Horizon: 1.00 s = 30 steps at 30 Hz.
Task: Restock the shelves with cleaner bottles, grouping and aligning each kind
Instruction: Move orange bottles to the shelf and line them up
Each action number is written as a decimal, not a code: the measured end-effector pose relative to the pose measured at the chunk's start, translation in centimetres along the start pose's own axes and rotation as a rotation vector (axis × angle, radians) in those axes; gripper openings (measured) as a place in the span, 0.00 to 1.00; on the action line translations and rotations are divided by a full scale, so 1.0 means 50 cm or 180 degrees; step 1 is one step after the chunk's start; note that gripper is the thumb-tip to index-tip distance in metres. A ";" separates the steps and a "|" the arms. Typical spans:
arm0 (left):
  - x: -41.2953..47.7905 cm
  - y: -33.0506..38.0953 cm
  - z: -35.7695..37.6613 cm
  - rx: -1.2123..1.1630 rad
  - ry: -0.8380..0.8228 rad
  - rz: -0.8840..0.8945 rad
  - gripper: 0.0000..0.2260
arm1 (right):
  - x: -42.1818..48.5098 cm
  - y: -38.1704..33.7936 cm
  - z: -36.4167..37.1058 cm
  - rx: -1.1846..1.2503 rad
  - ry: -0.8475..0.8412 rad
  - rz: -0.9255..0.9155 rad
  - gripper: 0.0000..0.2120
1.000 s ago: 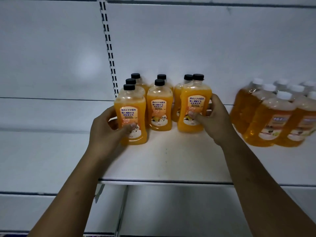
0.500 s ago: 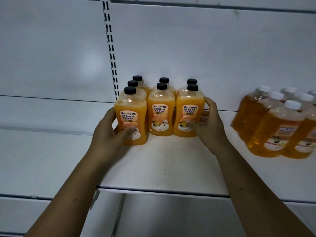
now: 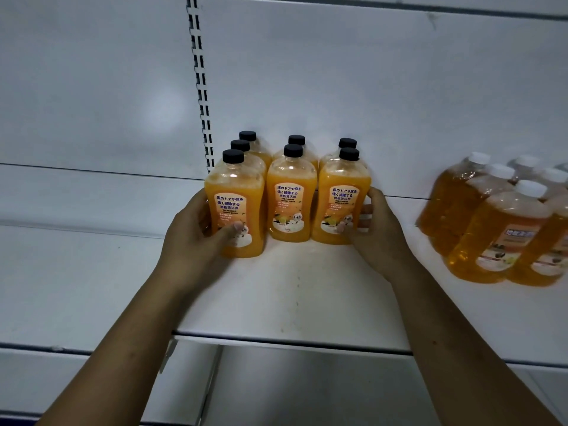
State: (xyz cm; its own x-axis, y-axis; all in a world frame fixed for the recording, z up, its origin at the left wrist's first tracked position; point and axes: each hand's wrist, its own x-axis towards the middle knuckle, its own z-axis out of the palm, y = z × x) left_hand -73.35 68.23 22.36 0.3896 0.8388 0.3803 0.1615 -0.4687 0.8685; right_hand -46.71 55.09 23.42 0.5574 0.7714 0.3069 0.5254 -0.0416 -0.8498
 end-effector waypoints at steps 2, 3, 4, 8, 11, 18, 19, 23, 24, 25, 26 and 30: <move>0.000 -0.005 -0.001 -0.0034 0.0010 0.0005 0.24 | -0.001 0.001 -0.001 -0.0026 -0.0016 -0.0008 0.32; 0.000 -0.007 -0.001 -0.0044 0.0011 0.0008 0.25 | -0.001 0.001 -0.001 -0.0039 -0.0023 -0.0007 0.31; -0.001 -0.009 -0.001 -0.0055 0.0009 0.0012 0.26 | -0.002 0.002 -0.001 -0.0051 -0.0030 -0.0009 0.31; -0.005 -0.013 0.002 -0.0052 -0.0045 0.0029 0.30 | -0.001 0.005 -0.002 -0.0058 -0.0045 -0.0010 0.31; -0.005 -0.017 0.006 0.0088 -0.0149 0.0060 0.33 | -0.003 0.008 -0.002 -0.0040 -0.0018 0.0014 0.34; 0.002 -0.021 0.007 0.0219 -0.0141 -0.0052 0.29 | -0.005 0.022 -0.007 -0.0316 -0.0143 0.0081 0.31; 0.002 -0.021 0.006 0.0213 -0.0141 -0.0064 0.29 | -0.005 0.023 -0.008 -0.0347 -0.0151 0.0087 0.31; 0.001 -0.022 0.005 0.0173 -0.0119 -0.0053 0.31 | -0.009 0.021 -0.009 -0.0381 -0.0136 0.0129 0.30; 0.001 -0.022 0.006 0.0143 -0.0116 -0.0058 0.32 | -0.011 0.019 -0.009 -0.0350 -0.0128 0.0147 0.30; 0.002 -0.024 0.006 0.0115 -0.0110 -0.0076 0.34 | -0.011 0.018 -0.008 -0.0312 -0.0136 0.0169 0.30; 0.001 -0.024 0.006 0.0088 -0.0114 -0.0083 0.36 | -0.013 0.017 -0.008 -0.0285 -0.0148 0.0189 0.30; -0.013 -0.011 -0.006 0.0012 -0.0200 -0.0077 0.42 | -0.033 0.004 -0.020 -0.0448 -0.0136 0.0457 0.34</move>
State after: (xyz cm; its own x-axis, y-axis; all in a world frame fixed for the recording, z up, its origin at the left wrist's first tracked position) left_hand -73.98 68.06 21.73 0.4416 0.8309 0.3384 0.1748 -0.4497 0.8759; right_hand -46.90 53.16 23.15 0.6069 0.7773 0.1658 0.5287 -0.2391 -0.8144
